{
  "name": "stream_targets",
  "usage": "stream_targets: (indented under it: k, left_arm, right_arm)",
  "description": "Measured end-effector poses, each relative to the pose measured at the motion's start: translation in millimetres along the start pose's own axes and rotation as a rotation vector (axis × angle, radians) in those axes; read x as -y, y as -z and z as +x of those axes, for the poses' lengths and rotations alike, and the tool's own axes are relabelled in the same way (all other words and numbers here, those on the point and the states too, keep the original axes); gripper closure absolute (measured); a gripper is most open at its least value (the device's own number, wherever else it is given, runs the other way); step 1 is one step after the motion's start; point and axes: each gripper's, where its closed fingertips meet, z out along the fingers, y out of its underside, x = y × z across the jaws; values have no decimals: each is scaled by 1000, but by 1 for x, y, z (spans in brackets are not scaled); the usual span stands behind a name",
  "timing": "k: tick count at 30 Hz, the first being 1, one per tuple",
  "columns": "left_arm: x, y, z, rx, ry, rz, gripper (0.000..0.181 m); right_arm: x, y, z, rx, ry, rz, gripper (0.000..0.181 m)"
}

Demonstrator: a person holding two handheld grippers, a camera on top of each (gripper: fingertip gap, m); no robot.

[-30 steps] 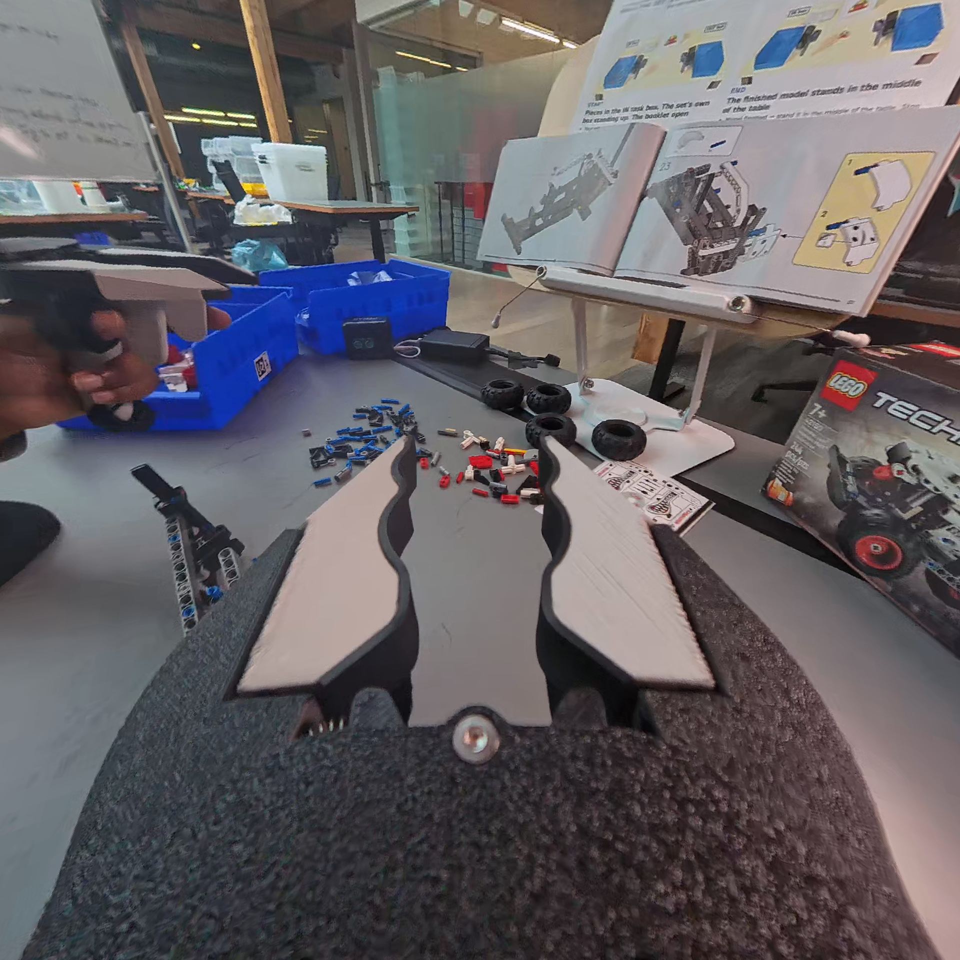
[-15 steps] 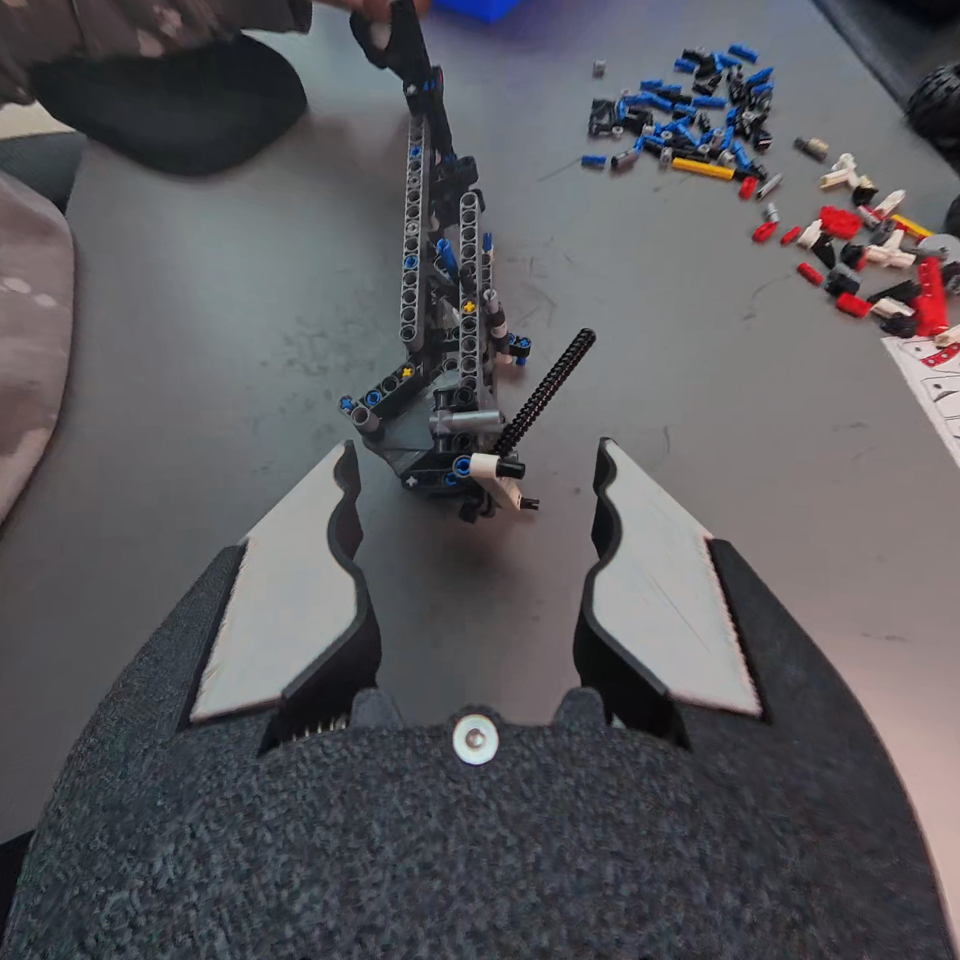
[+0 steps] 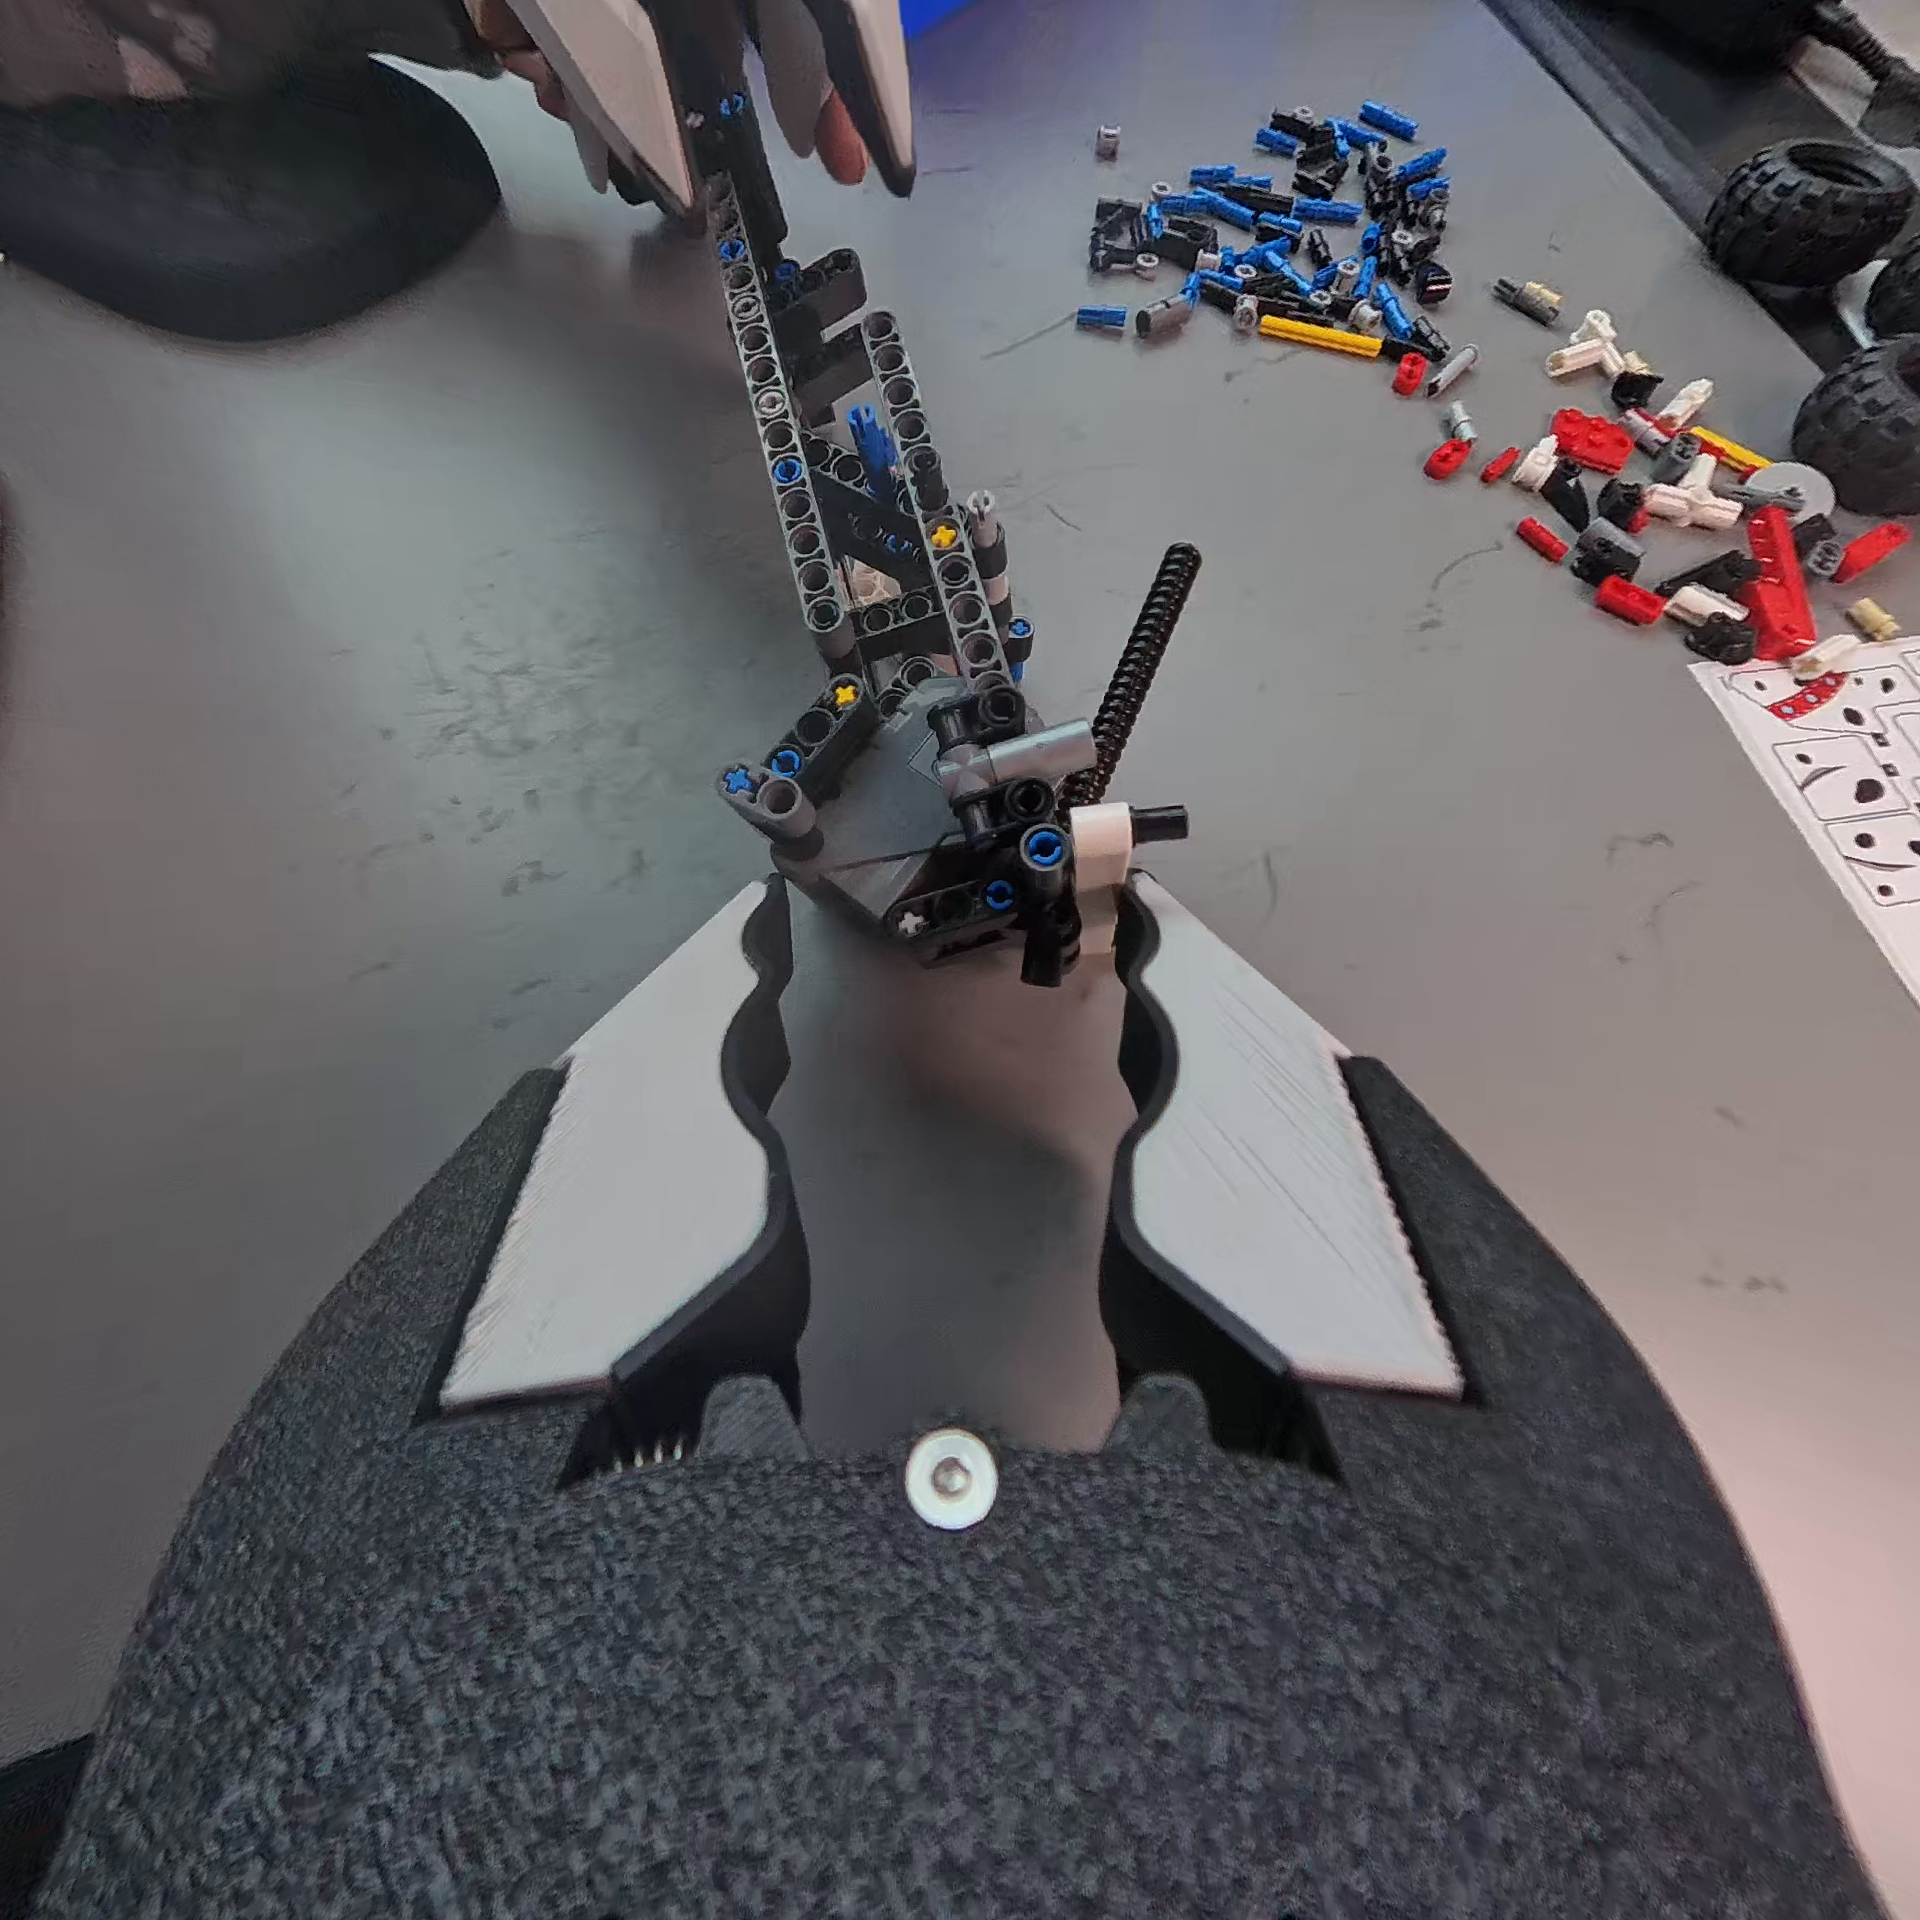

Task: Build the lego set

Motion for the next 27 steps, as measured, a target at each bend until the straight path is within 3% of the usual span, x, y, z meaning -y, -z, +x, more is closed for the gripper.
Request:
stream_targets:
  k: [3,13,27]
  left_arm:
    - [-8,-2,-7,54,-29,-46,159]
    - [-9,-4,-22,127,11,-45,159]
    - [-9,-2,-20,137,-17,-49,159]
  right_arm:
    - [-1,0,8,-31,-14,2,120]
    - [2,5,27,-120,-44,38,125]
    - [4,7,29,-146,-32,60,137]
